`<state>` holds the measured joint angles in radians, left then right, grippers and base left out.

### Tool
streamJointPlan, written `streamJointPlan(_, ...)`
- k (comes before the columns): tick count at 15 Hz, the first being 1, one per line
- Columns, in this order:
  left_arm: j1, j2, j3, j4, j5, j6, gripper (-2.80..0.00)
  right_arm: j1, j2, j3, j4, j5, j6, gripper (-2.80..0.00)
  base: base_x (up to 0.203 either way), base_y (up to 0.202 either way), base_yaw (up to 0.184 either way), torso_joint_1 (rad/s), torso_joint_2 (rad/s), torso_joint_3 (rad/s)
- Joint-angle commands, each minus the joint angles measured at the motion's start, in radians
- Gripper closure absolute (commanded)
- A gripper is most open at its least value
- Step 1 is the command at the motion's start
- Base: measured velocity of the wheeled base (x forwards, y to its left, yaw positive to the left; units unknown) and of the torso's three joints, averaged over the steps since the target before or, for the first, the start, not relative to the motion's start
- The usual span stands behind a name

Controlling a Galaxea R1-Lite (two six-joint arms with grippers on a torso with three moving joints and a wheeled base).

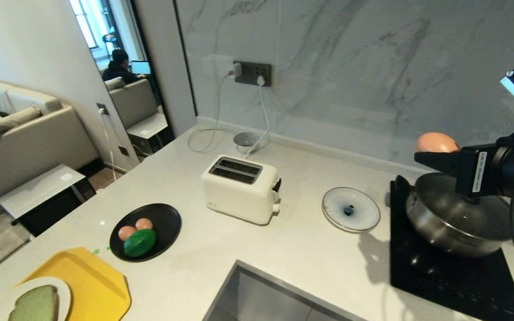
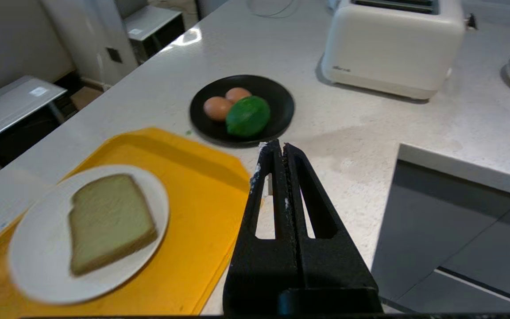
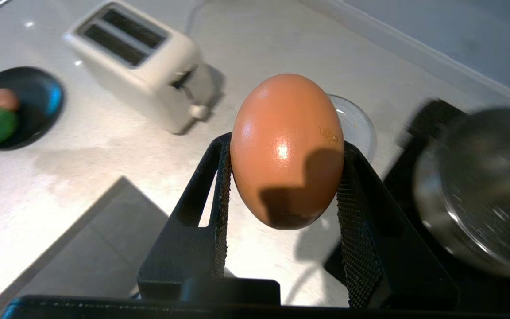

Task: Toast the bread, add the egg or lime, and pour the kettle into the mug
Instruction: Put the egg in the bowl

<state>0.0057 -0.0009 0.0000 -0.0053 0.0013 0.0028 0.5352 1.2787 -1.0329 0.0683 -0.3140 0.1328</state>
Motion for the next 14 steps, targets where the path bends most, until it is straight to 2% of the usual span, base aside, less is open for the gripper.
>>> streamJointPlan(1, 0.0, -0.001, 0.0, -0.001, 0.0, 0.0, 0.0, 0.018, 0.001, 0.002, 0.001, -0.005, 0.001, 0.0, 0.0, -0.01, 0.18, 0.0, 0.0, 0.0)
streamJointPlan(14, 0.001, -0.001, 0.0, -0.001, 0.0, 0.0, 0.0, 0.02, -0.024, 0.006, 0.001, -0.005, -0.067, 0.0, 0.0, -0.008, 0.174, 0.001, 0.0, 0.004)
